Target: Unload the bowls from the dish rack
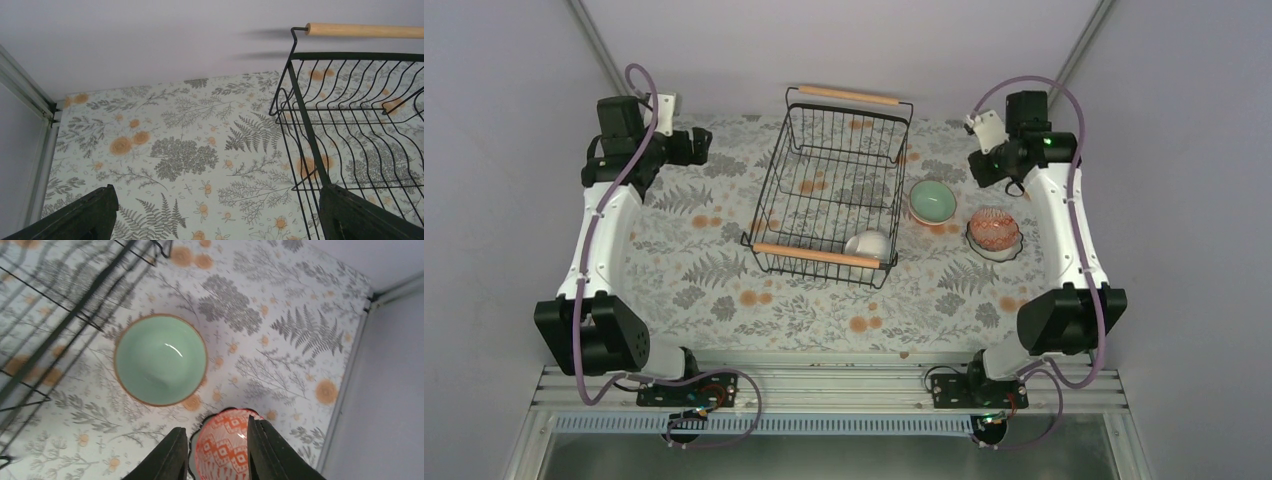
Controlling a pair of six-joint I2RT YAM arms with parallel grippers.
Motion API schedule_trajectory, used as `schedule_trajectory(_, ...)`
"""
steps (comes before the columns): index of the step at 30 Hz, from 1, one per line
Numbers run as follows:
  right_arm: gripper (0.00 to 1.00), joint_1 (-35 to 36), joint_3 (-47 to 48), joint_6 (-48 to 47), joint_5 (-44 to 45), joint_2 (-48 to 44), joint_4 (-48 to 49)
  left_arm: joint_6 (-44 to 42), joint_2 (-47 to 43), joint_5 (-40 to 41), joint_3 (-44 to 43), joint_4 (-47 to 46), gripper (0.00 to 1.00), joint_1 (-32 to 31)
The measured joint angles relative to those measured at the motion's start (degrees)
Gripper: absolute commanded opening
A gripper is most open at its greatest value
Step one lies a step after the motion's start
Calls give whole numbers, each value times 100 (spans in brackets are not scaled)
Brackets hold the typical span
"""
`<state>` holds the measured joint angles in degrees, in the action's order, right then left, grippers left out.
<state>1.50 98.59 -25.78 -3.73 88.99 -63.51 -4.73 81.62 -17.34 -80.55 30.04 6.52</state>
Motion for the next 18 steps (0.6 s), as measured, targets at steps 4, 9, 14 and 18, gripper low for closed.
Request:
schedule_trajectory(4,22,-81,-511,114,378,-26,262,-17,-37,-57,57,-2,100,50)
schedule_trajectory(9,19,-555,-1790,26,498,-57,468,-20,-81,-144,63,-2,100,118)
schedule_trajectory(14,20,-1364,-2426,-323,372,-323,568,-31,-184,-278,63,-17,100,142)
schedule_trajectory(18,20,-1805,-2487,-568,140,-376,680,-39,-216,-374,66,-85,100,146)
